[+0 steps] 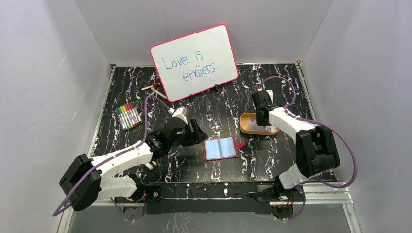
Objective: Put the credit cards into the card holder
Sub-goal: Pick up the credit card from the storage box.
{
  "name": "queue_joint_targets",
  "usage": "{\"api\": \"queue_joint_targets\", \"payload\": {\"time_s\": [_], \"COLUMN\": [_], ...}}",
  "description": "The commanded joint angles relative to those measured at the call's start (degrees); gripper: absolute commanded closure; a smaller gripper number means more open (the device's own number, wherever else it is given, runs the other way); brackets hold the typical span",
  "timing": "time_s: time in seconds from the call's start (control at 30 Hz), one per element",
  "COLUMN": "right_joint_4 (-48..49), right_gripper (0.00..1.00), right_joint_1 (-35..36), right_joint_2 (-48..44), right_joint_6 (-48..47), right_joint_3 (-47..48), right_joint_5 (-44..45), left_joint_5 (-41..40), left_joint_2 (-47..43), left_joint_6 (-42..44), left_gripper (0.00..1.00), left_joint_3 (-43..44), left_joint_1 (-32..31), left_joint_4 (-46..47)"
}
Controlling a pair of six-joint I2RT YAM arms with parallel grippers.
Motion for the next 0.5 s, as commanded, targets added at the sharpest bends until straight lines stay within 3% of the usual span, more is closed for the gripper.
{"api": "queue_joint_targets", "payload": {"time_s": [0.0, 0.2, 0.47], "right_joint_4": [-1.9, -3.3, -4.7], "right_gripper": [0.9, 0.99, 1.0], "right_joint_1": [0.4, 0.4, 0.3], "right_joint_2": [-1.6, -3.2, -5.4], "right_joint_6": [1.2, 2.3, 2.5], "right_joint_3": [2.2, 2.4, 3.6], "right_joint_5": [-2.3, -1.7, 0.2], "left_joint_5": [0.5, 0.4, 0.7], "left_joint_2": [-1.6, -1.7, -1.2], "left_joint_6": [-0.1, -0.2, -0.2], "left_gripper": [0.4, 0.4, 0.4], "left_joint_3": [-0.5, -0.5, -0.2], "left_joint_1": [0.3, 0.3, 0.3], "left_joint_4": [0.6, 0.6, 0.8]}}
